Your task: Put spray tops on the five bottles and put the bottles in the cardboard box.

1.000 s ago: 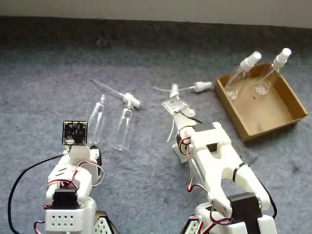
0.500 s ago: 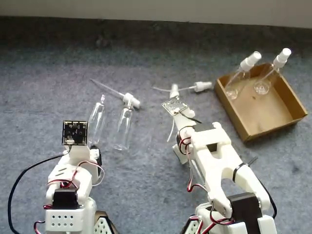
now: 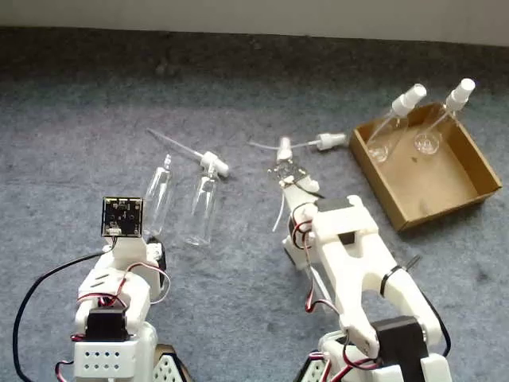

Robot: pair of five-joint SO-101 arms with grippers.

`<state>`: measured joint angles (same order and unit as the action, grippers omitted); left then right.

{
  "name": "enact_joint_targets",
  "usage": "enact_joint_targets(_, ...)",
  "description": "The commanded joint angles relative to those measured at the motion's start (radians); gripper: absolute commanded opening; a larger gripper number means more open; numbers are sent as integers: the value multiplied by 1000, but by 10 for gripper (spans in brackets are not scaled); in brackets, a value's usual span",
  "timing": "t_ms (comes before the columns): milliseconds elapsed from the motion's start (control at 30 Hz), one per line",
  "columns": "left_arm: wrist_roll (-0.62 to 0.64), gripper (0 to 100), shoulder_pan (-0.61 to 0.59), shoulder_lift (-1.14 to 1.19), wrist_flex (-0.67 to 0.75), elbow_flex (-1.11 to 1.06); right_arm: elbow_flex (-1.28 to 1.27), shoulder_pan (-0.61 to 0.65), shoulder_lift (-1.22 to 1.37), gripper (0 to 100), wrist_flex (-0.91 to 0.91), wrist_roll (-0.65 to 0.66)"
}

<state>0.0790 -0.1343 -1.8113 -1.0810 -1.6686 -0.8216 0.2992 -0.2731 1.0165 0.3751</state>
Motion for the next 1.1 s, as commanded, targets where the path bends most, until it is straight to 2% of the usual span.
enact_joint_targets(0,6,6,22,-8,28,-12,125,4,-130,133,96,-97)
enact_joint_targets(267,6,10,21,-8,34,-13,153,5,-433,133,113,-235)
enact_joint_targets(600,3,11,67,-7,26,-27,28,4,-868,133,114,-236)
enact_joint_targets(767,-146,7,67,-7,26,-27,-47,-41,-1052,133,108,-239)
enact_joint_targets(933,-160,7,61,-7,25,12,-110,-94,-1162,133,105,-238)
enact_joint_targets(1067,-158,7,-1,-5,-97,114,-147,-94,-1201,133,104,-241)
